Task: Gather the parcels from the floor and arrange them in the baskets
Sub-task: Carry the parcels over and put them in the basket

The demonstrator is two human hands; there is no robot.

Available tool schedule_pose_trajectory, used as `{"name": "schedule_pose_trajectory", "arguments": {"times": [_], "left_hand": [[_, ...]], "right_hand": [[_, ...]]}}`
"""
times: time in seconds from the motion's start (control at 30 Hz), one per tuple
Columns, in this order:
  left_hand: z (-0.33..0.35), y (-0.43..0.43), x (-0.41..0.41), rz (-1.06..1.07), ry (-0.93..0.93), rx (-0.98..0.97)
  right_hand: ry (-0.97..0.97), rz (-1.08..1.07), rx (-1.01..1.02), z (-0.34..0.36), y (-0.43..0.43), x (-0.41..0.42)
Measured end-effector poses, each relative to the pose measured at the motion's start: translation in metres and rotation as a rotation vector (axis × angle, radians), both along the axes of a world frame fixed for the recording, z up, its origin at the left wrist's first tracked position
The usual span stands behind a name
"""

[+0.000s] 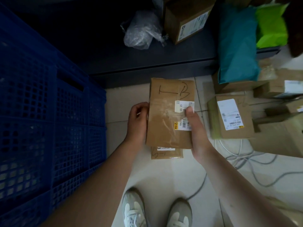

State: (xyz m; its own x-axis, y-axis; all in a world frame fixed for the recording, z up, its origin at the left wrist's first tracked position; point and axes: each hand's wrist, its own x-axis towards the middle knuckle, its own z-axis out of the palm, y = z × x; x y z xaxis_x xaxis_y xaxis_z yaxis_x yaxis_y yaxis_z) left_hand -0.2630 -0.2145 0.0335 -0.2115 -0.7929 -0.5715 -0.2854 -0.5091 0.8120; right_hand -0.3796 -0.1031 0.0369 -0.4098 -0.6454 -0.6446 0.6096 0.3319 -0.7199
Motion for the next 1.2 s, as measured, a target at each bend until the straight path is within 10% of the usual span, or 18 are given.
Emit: {"name": "schedule_pose_trajectory", "arguments": {"times": [0.53, 1.2], "left_hand": [[-0.097, 0.026, 0.017, -0.063, -0.043, 0.528], [0.518, -0.003, 0.023, -0.111, 0.194, 0.088]], "right_hand": [[-0.027, 0.091, 0.165, -0.096, 0.014, 0.021], [0.491, 0.095, -0.151, 0.516, -0.017, -0.006]]}}
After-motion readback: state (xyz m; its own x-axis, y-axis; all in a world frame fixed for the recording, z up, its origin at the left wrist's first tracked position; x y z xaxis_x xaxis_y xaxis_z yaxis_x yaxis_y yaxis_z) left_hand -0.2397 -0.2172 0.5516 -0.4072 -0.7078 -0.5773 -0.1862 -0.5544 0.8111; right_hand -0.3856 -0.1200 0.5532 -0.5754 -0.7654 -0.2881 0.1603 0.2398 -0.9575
